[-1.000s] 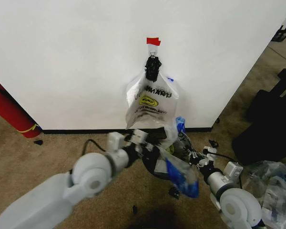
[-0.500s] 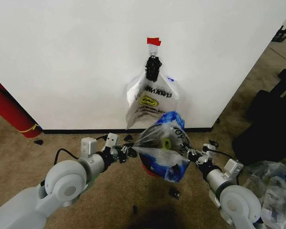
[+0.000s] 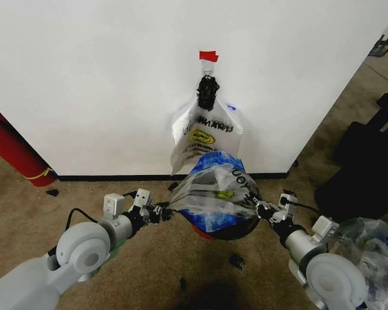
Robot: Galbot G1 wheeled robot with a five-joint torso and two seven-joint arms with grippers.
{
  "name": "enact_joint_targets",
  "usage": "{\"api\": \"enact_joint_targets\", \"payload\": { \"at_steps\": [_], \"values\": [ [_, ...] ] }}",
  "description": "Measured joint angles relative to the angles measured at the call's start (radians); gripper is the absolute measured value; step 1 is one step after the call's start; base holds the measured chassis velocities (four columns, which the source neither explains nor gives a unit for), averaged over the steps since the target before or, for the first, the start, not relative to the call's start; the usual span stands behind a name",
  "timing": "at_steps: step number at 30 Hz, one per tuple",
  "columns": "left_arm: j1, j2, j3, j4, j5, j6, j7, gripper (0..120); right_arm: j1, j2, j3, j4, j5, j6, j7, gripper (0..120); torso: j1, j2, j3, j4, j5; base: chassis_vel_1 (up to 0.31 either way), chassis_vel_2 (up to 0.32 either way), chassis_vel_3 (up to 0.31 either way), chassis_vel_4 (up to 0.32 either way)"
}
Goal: Pick up the garbage bag from the wall and place it over the trash bin.
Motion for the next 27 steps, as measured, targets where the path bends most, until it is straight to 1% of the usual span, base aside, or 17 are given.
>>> {"api": "enact_joint_targets", "payload": {
  "at_steps": [2, 7, 10, 11, 12, 13, 17, 18, 19, 21, 23, 25, 26, 27],
  "values": [
    [0.014, -0.004, 0.0, -0.01, 0.002, -0.001, 0.012, 0, -0.001, 0.002, 0.001, 0.001, 0.002, 0.0, 0.0, 1, 0.0, 0.0, 0.0, 0.0001, 0.0, 0.0, 0.0, 0.0, 0.0],
    [0.048, -0.012, -0.011, -0.055, 0.006, -0.004, -0.003, 0, -0.001, 0.01, 0.001, -0.006, 0.001, 0.004, 0.002, 1, 0.0, 0.0, 0.0, 0.0, 0.0, 0.0, 0.0, 0.0, 0.0],
    [0.083, -0.016, -0.041, -0.103, 0.022, -0.007, -0.028, 13, 0.005, 0.019, -0.004, -0.03, -0.001, 0.008, 0.009, 1, 0.0, 0.0, 0.0, 0.0001, 0.0001, 0.0, 0.0, 0.0, 0.0],
    [0.103, -0.017, -0.068, -0.123, 0.039, -0.01, -0.038, 18, 0.01, 0.022, -0.004, -0.041, -0.001, 0.009, 0.013, 1, 0.0, 0.0, 0.0, -0.0002, 0.0, 0.0, 0.0, 0.0, 0.0],
    [0.103, -0.017, -0.068, -0.123, 0.039, -0.01, -0.038, 18, 0.01, 0.022, -0.004, -0.041, -0.001, 0.009, 0.013, 1, 0.0, 0.0, 0.0, -0.0002, 0.0, 0.0, 0.0, 0.0, 0.0],
    [0.124, -0.017, -0.094, -0.138, 0.053, -0.013, -0.041, 21, 0.015, 0.025, -0.005, -0.047, 0.0, 0.009, 0.017, 1, 0.0, 0.0, 0.0, -0.0001, 0.0, 0.0, 0.0, 0.0, 0.0],
    [0.19, -0.016, -0.166, -0.191, 0.097, -0.026, -0.047, 38, 0.028, 0.031, 0.004, -0.065, 0.013, 0.008, 0.028, 1, 0.0, 0.0, 0.0, 0.0008, 0.0002, 0.0, 0.0, 0.0, 0.0],
    [0.202, -0.016, -0.176, -0.205, 0.123, -0.041, -0.047, 41, 0.029, 0.032, 0.012, -0.069, 0.019, 0.007, 0.031, 1, 0.0, 0.0, 0.0, -0.0001, 0.0, 0.0, 0.0, 0.0, 0.0],
    [0.202, -0.016, -0.176, -0.205, 0.123, -0.041, -0.047, 41, 0.029, 0.032, 0.012, -0.069, 0.019, 0.007, 0.031, 1, 0.0, 0.0, 0.0, -0.0001, 0.0, 0.0, 0.0, 0.0, 0.0],
    [0.226, -0.018, -0.191, -0.238, 0.176, -0.069, -0.041, 51, 0.038, 0.032, 0.024, -0.079, 0.034, 0.002, 0.044, 1, 0.0, 0.0, 0.0, -0.0003, 0.0001, 0.0, 0.0, 0.0, 0.0],
    [0.248, -0.017, -0.193, -0.27, 0.279, -0.092, 0.004, 59, 0.045, 0.032, 0.032, -0.087, 0.048, -0.004, 0.055, 1, 0.0, 0.0, 0.0, 0.0001, 0.0001, 0.0, 0.0, 0.0, 0.0],
    [0.268, -0.002, -0.171, -0.294, 0.48, -0.126, 0.106, 68, 0.047, 0.032, 0.04, -0.088, 0.055, -0.007, 0.061, 1, 0.0, 0.0, 0.0, 0.0003, 0.0003, 0.0, 0.0, 0.0, 0.0],
    [0.273, 0.005, -0.156, -0.297, 0.595, -0.157, 0.162, 72, 0.045, 0.032, 0.044, -0.087, 0.057, -0.009, 0.064, 1, 0.0, 0.0, 0.0, 0.0002, 0.0001, 0.0, 0.0, 0.0, 0.0],
    [0.273, 0.005, -0.156, -0.297, 0.595, -0.157, 0.162, 72, 0.045, 0.032, 0.044, -0.087, 0.057, -0.009, 0.064, 1, 0.0, 0.0, 0.0, 0.0002, 0.0001, 0.0, 0.0, 0.0, 0.0]
  ]
}}
